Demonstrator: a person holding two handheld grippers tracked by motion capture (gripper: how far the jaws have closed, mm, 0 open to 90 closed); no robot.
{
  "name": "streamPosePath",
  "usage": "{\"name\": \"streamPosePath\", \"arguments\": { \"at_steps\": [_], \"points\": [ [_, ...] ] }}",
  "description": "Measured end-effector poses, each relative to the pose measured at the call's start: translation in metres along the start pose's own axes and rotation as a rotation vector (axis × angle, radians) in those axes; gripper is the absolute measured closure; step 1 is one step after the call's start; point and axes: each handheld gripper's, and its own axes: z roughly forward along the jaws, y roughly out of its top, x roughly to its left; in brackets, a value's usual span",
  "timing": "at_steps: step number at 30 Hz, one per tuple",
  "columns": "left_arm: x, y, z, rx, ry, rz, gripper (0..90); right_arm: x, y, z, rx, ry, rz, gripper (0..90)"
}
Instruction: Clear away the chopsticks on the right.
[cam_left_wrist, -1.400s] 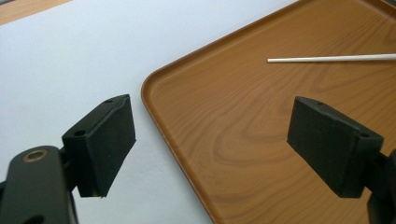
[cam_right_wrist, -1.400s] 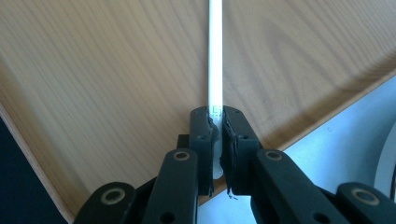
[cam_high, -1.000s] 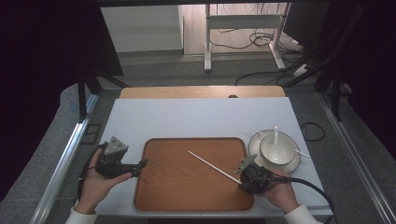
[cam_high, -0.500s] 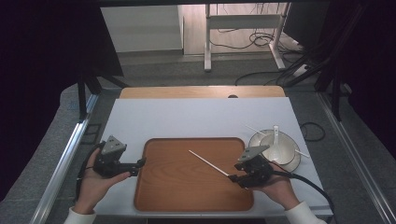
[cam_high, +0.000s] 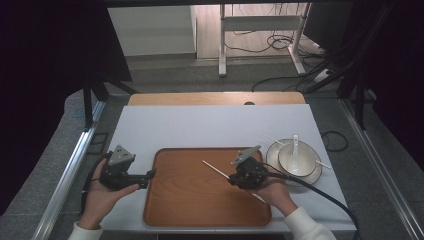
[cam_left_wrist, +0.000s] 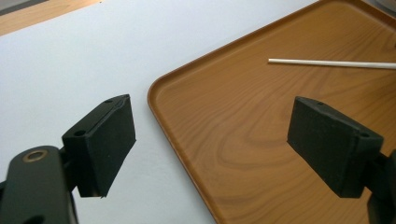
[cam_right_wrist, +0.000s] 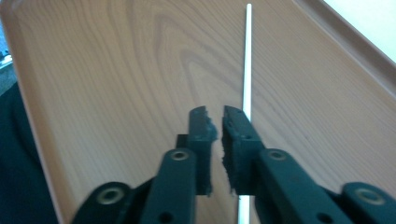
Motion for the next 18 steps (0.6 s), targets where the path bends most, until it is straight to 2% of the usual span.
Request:
{"name": "streamPosePath", "arguments": {
  "at_steps": [2, 8, 18],
  "points": [
    [0.000, 0.000, 0.000, 0.001, 0.001, 0.000, 14.6, 0.001, 0.004, 0.005, 0.005, 0.006, -0.008, 89.4],
    [0.000, 0.000, 0.001, 0.004, -0.003, 0.001, 14.6, 0.001, 0.013, 0.021, 0.041, 0.013, -0.022, 89.7],
    [0.001, -0.001, 0.002, 0.004, -0.004, -0.002, 14.6, -0.010, 0.018, 0.046, 0.073, -0.034, -0.003, 89.6]
  ]
}}
